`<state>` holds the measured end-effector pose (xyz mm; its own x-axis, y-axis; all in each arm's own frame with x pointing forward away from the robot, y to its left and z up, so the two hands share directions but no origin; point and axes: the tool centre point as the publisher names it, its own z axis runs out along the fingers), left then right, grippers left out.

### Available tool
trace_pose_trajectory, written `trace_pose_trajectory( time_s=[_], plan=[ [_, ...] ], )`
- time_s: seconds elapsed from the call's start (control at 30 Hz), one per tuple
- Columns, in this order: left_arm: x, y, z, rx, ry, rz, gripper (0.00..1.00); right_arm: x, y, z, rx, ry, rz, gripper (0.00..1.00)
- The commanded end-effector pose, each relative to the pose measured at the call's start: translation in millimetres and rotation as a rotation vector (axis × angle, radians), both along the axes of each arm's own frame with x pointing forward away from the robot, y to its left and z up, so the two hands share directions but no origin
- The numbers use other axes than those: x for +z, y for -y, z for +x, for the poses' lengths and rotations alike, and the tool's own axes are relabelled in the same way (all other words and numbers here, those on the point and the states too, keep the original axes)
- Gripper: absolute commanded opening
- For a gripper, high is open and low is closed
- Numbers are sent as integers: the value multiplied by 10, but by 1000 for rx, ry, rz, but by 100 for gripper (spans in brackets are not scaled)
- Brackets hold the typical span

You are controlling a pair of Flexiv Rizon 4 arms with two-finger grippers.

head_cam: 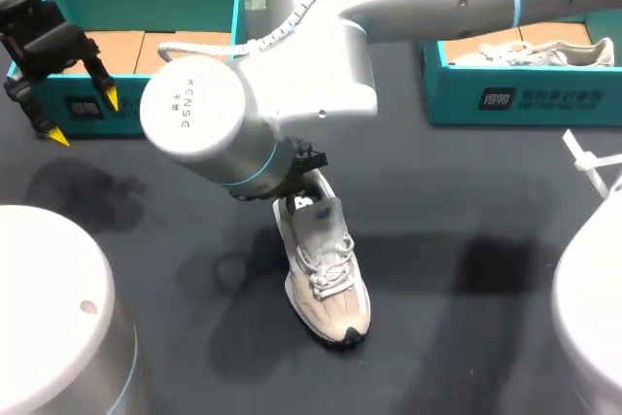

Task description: Take the shoe out of the shoebox, open the shoe tongue, remove and reinsert the insole, then place the shoe into the shoebox

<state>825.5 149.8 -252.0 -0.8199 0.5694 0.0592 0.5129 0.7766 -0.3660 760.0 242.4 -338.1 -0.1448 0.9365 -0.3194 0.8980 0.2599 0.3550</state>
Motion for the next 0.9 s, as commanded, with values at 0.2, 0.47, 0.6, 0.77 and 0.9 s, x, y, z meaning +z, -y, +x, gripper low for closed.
trace_pose_trajectory(
  time_s=[0.2, 0.47, 0.6, 0.77, 0.9],
  plan=[
    [1, -4, -4, 0, 1, 3, 100, -314, 253, 101, 2, -33, 8, 0],
    [1, -4, -4, 0, 1, 3, 100, -596, 376, 110, 5, -62, -7, 0],
    [1, -4, -4, 0, 1, 3, 100, -717, 403, 92, 7, -94, 28, 0],
    [1, -4, -4, 0, 1, 3, 100, -677, 379, 49, 17, -86, 37, 0],
    [1, -4, -4, 0, 1, 3, 100, -467, 350, 12, 35, -38, 33, 0]
  ],
)
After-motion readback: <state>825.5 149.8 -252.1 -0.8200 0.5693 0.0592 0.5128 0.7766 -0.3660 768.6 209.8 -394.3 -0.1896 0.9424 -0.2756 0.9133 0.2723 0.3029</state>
